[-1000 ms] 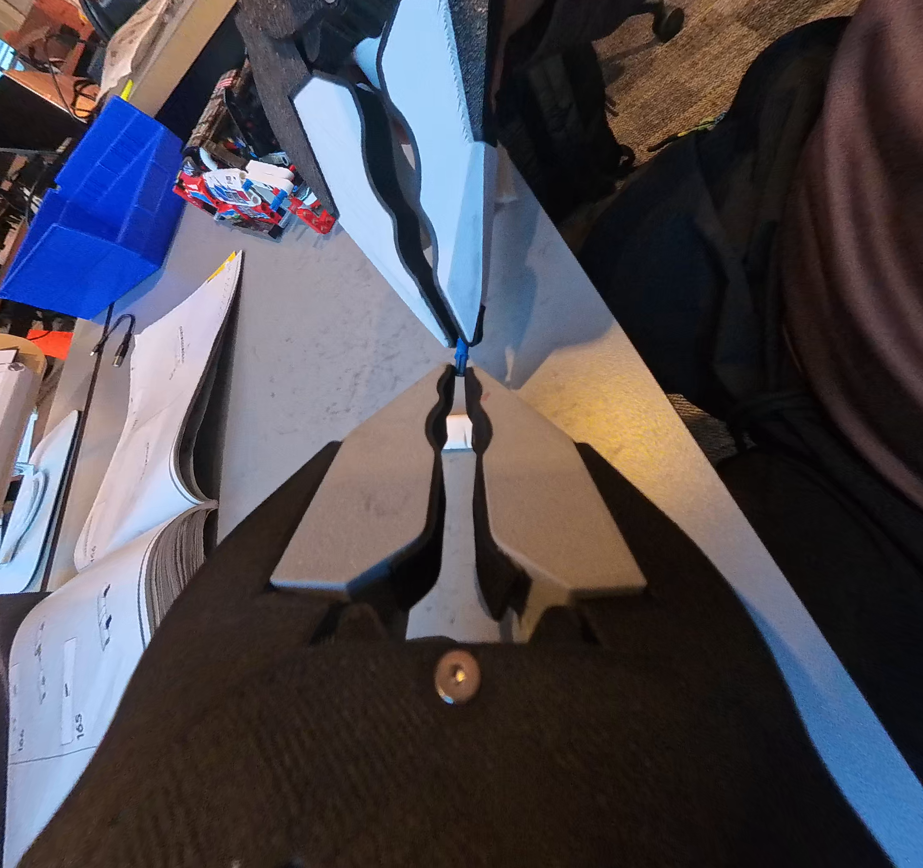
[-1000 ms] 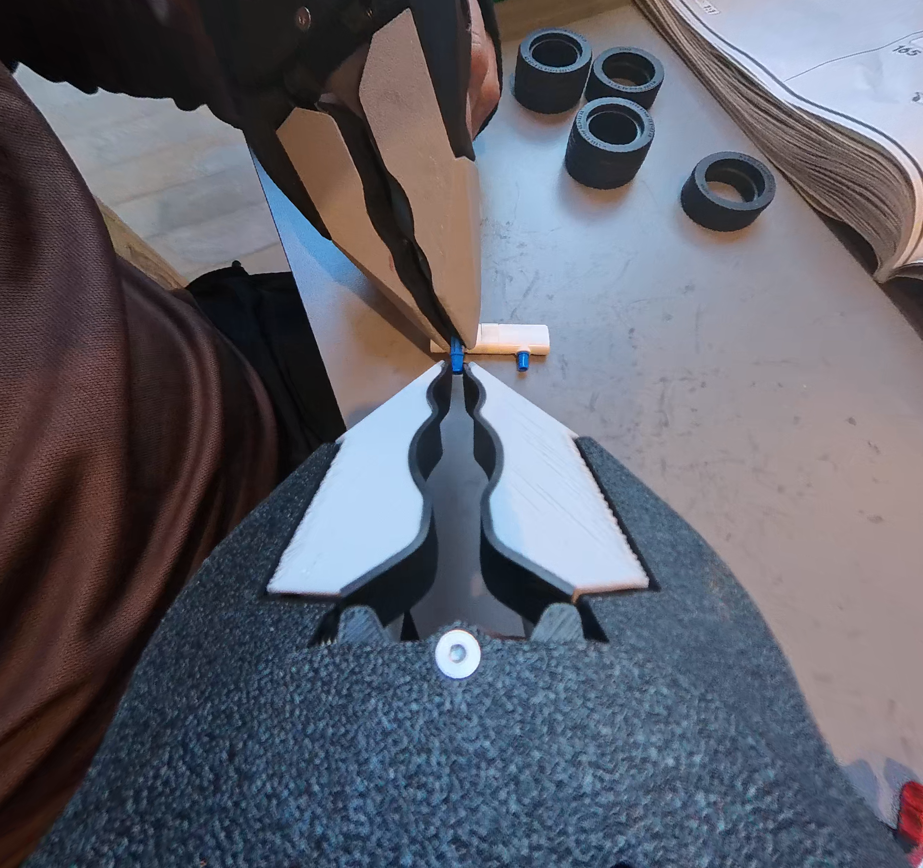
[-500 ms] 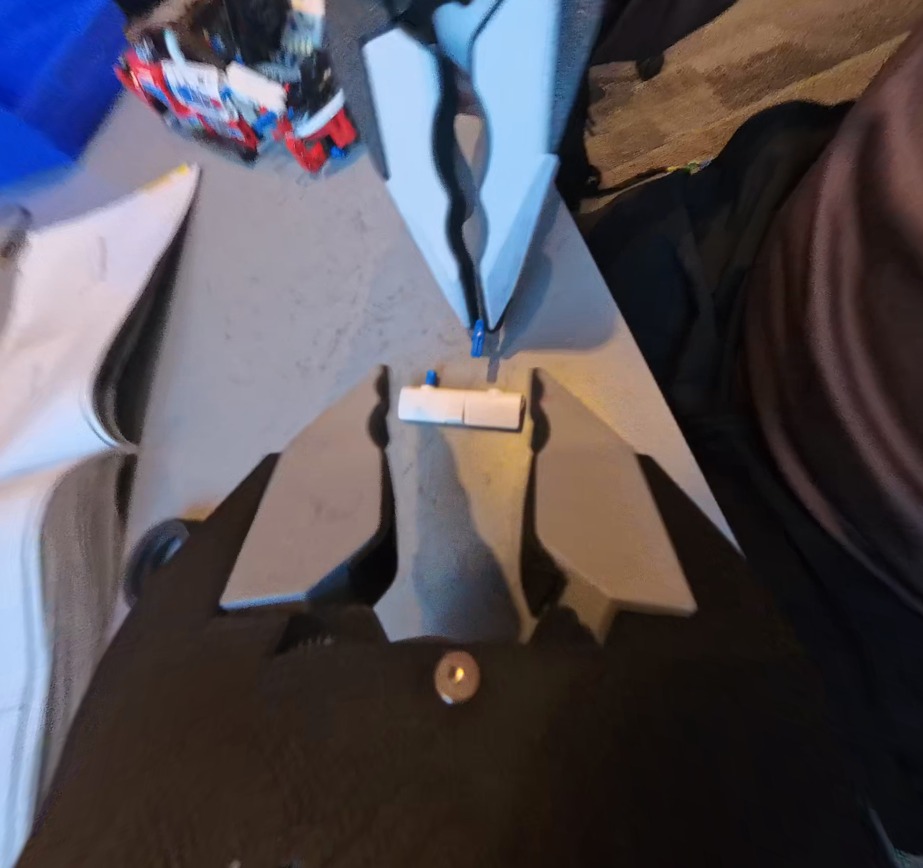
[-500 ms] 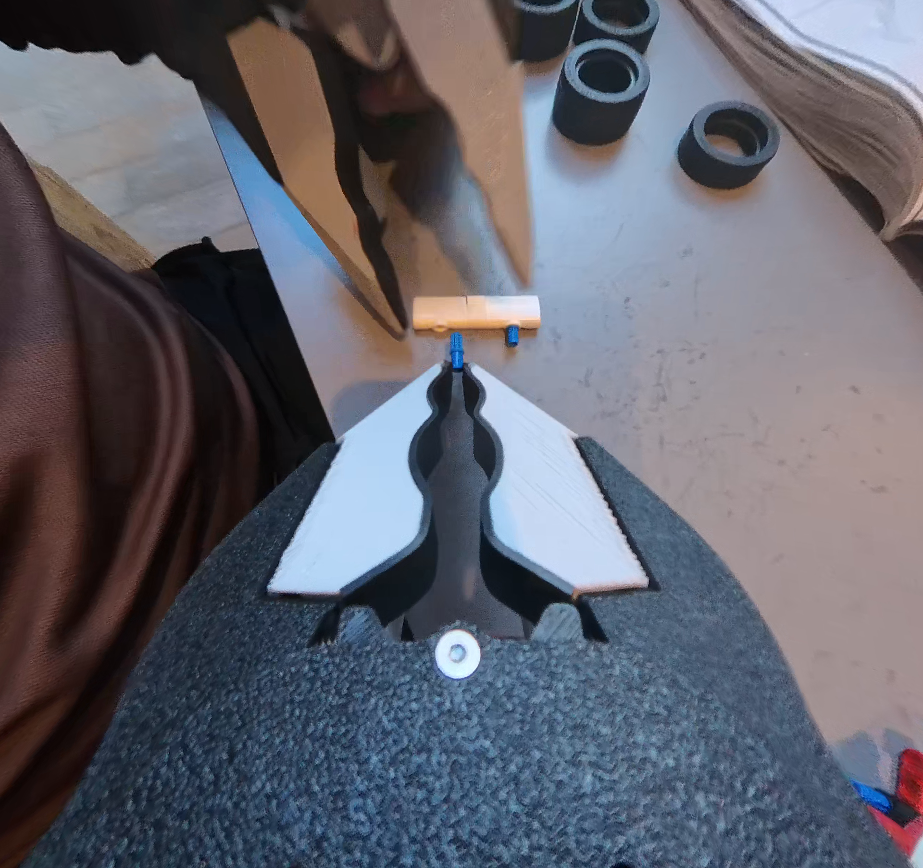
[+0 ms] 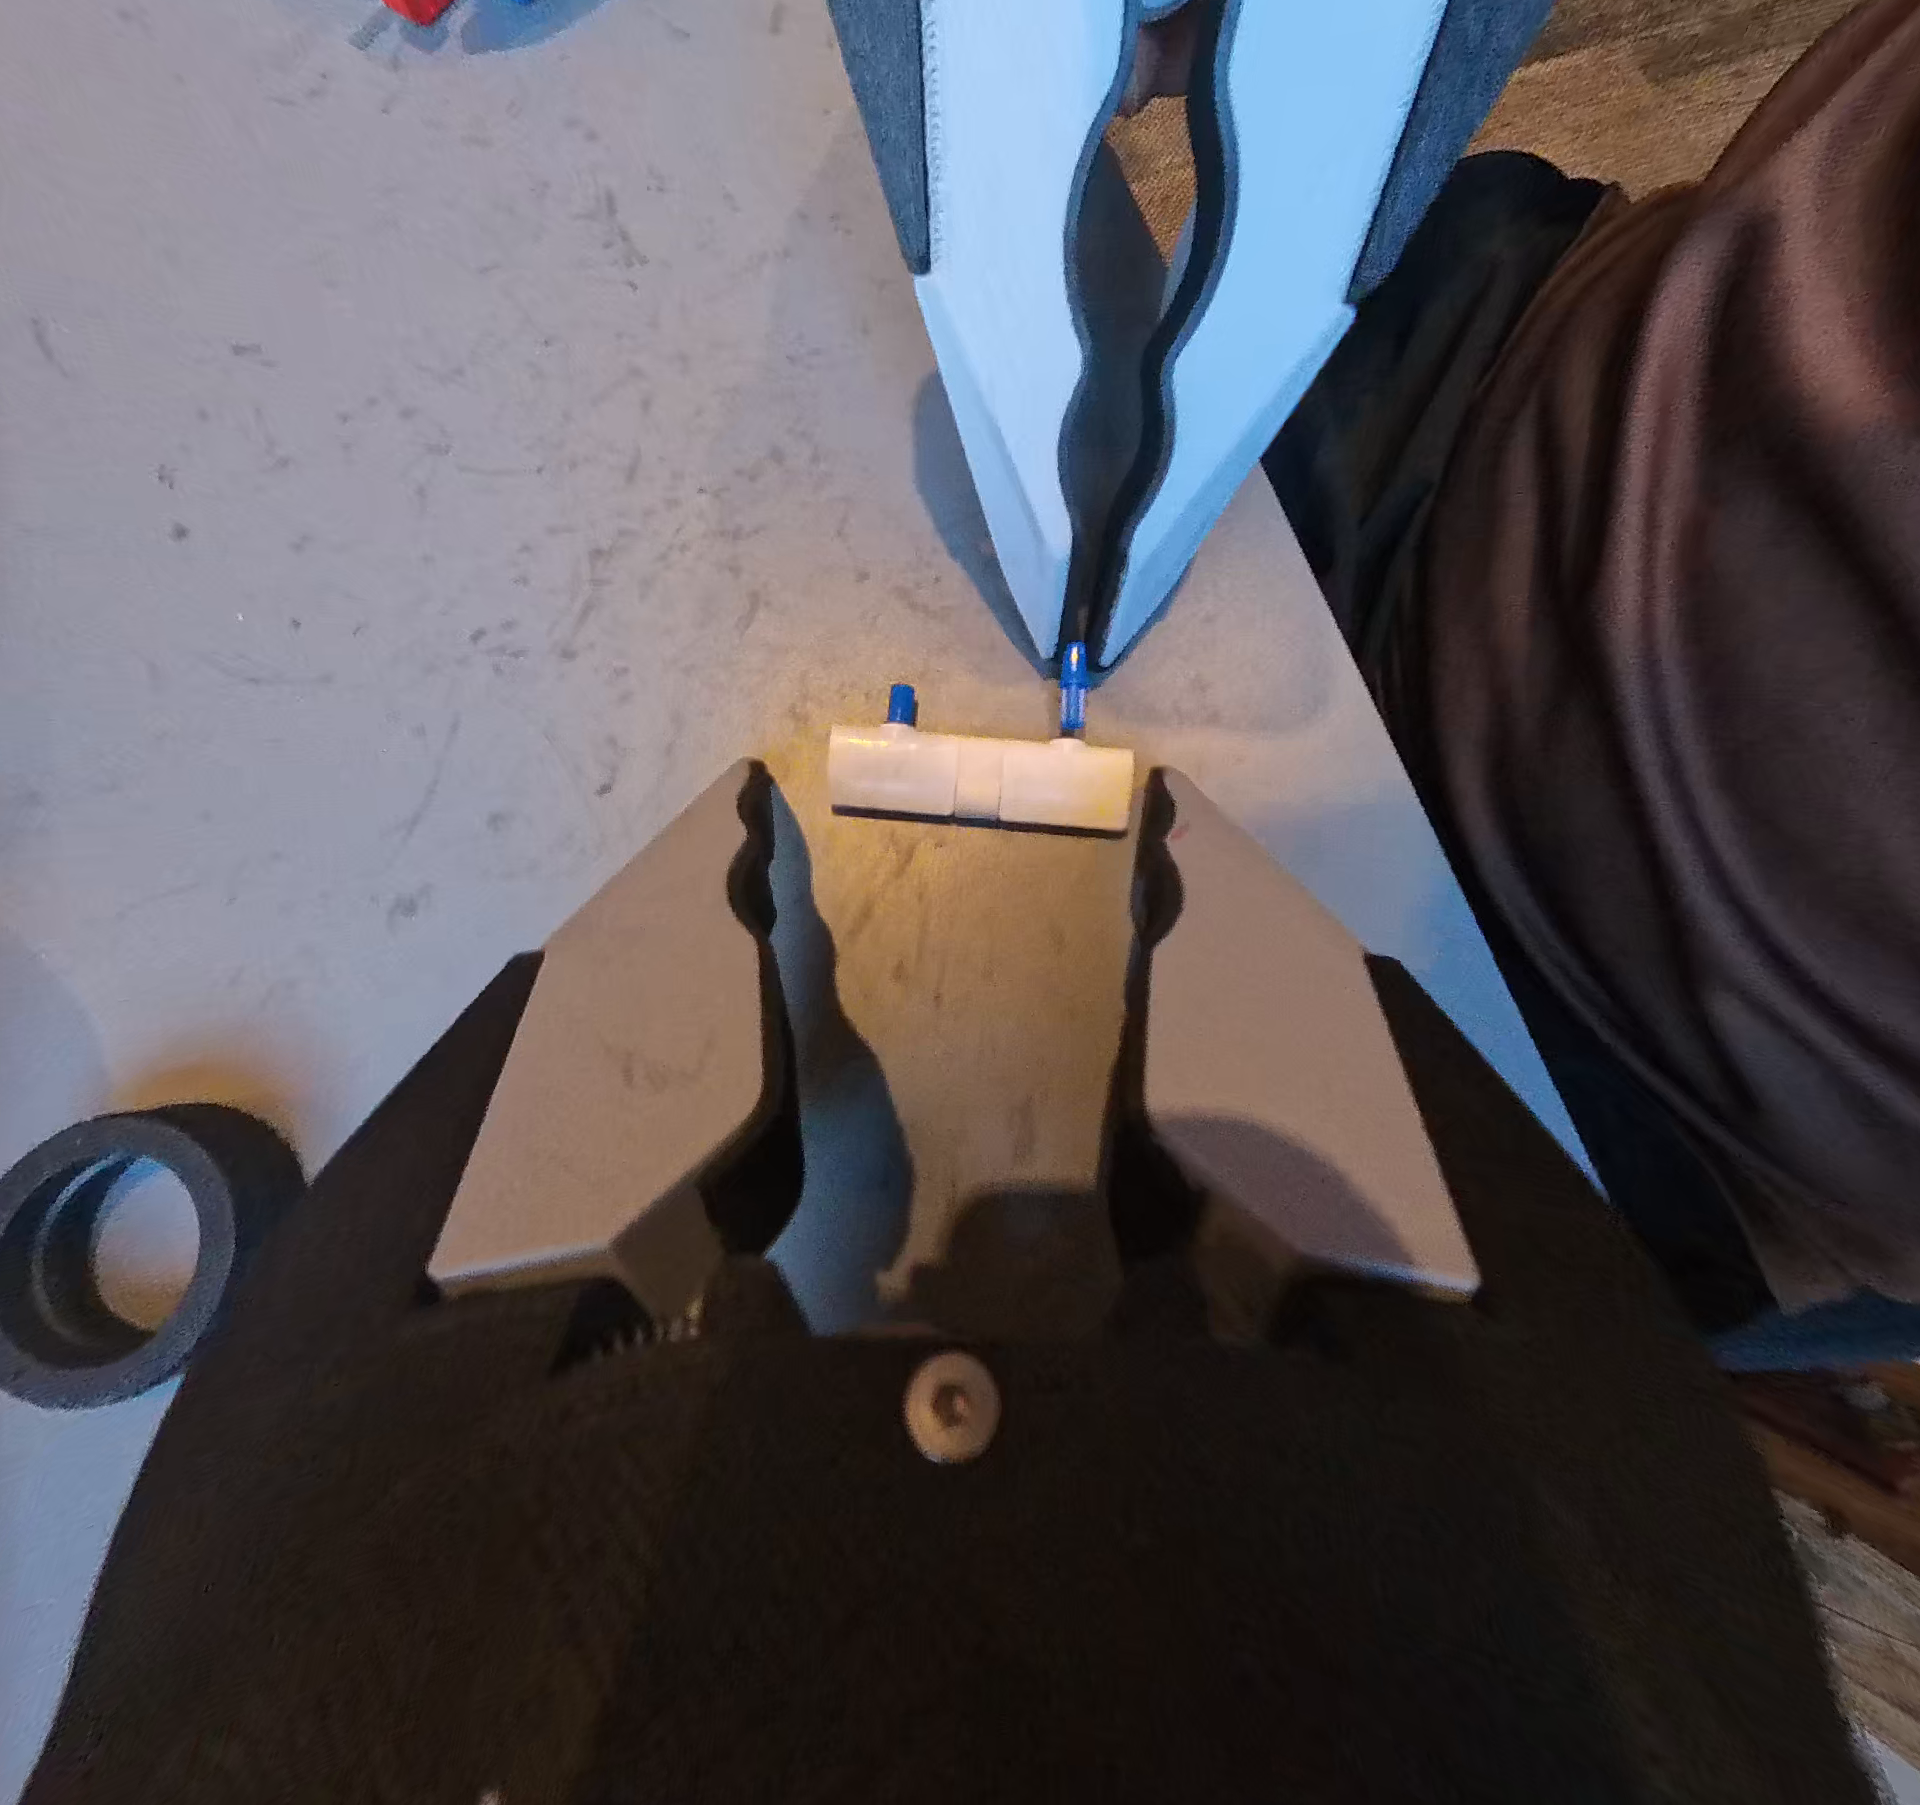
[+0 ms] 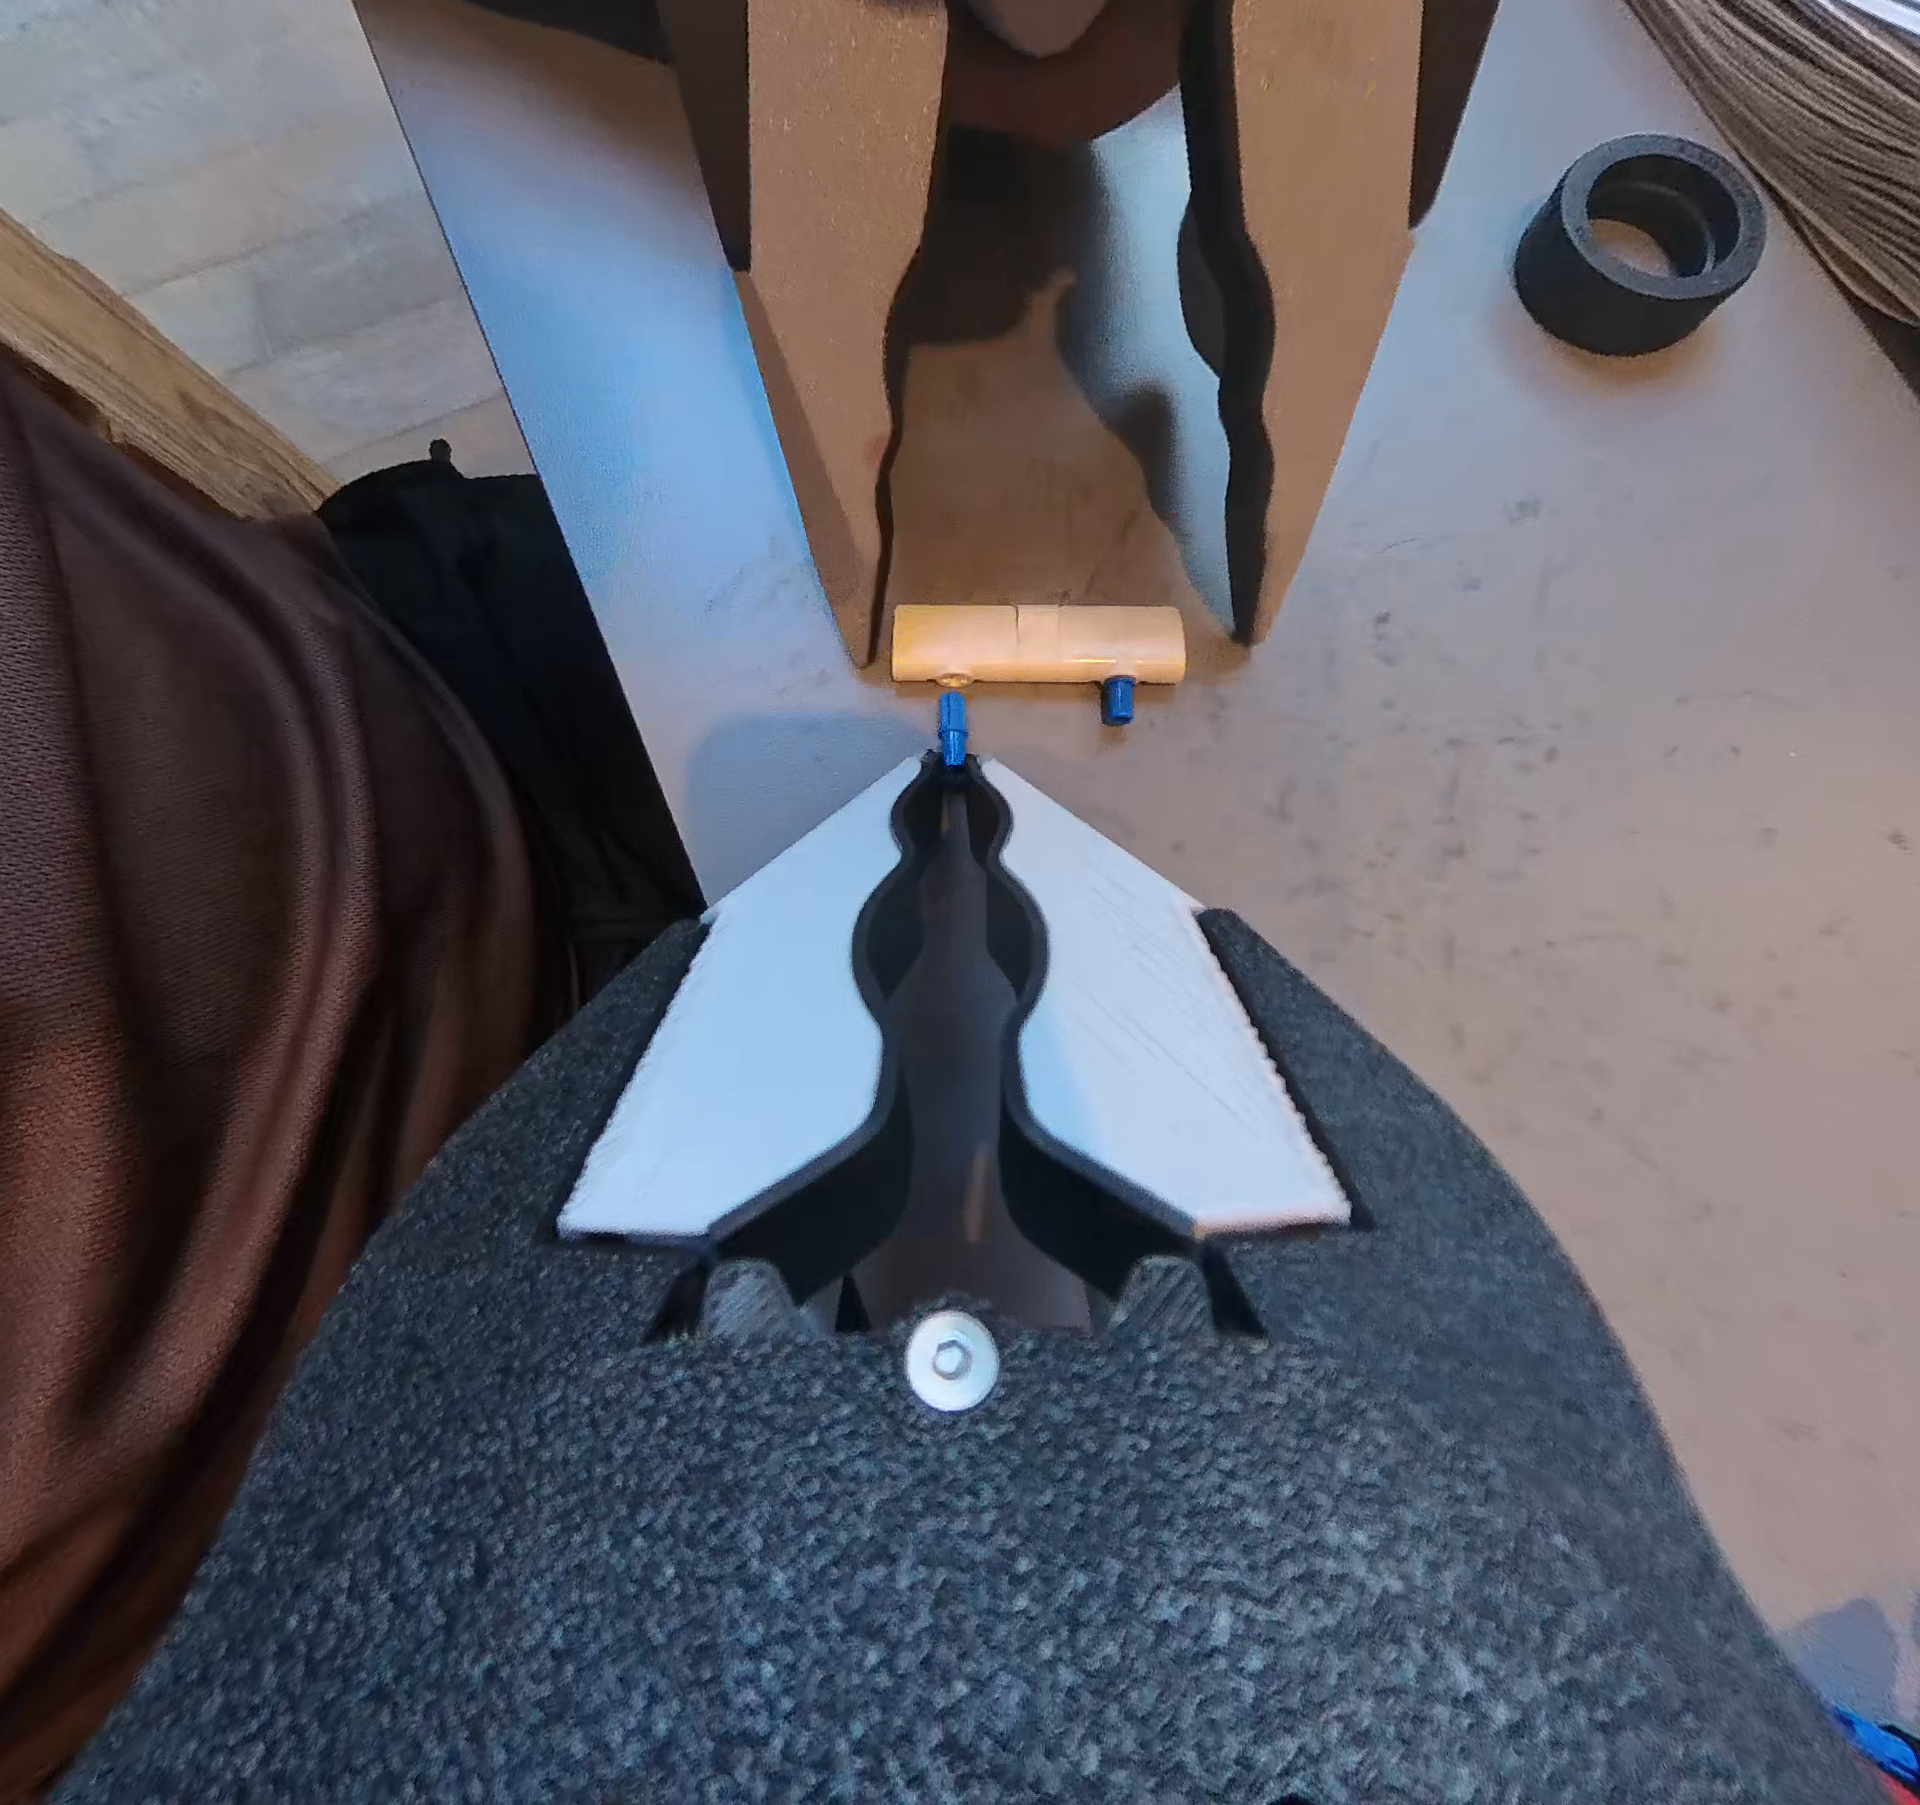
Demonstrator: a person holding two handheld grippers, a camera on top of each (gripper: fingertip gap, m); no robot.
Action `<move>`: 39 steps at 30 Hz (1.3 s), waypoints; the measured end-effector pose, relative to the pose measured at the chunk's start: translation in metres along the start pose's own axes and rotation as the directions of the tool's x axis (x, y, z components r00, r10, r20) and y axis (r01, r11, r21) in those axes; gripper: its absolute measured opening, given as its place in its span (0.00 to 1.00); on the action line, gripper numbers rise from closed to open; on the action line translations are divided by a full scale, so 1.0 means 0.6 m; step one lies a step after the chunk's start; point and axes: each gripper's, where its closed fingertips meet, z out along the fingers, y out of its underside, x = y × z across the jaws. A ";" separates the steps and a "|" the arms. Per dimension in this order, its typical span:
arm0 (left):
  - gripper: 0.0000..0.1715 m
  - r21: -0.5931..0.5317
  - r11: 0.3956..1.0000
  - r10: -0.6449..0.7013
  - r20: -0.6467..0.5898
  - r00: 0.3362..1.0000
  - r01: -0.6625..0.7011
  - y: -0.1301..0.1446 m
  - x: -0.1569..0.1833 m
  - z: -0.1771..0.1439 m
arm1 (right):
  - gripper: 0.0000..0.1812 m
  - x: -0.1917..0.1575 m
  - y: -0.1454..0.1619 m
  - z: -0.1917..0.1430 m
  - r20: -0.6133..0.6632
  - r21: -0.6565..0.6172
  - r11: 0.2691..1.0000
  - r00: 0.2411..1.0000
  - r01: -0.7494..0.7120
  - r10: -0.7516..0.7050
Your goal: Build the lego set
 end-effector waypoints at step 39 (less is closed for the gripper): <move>0.33 0.051 0.992 -0.117 0.106 0.987 0.112 0.001 -0.005 -0.001 | 0.01 0.011 -0.005 0.007 -0.137 0.077 0.995 0.988 -0.066 0.076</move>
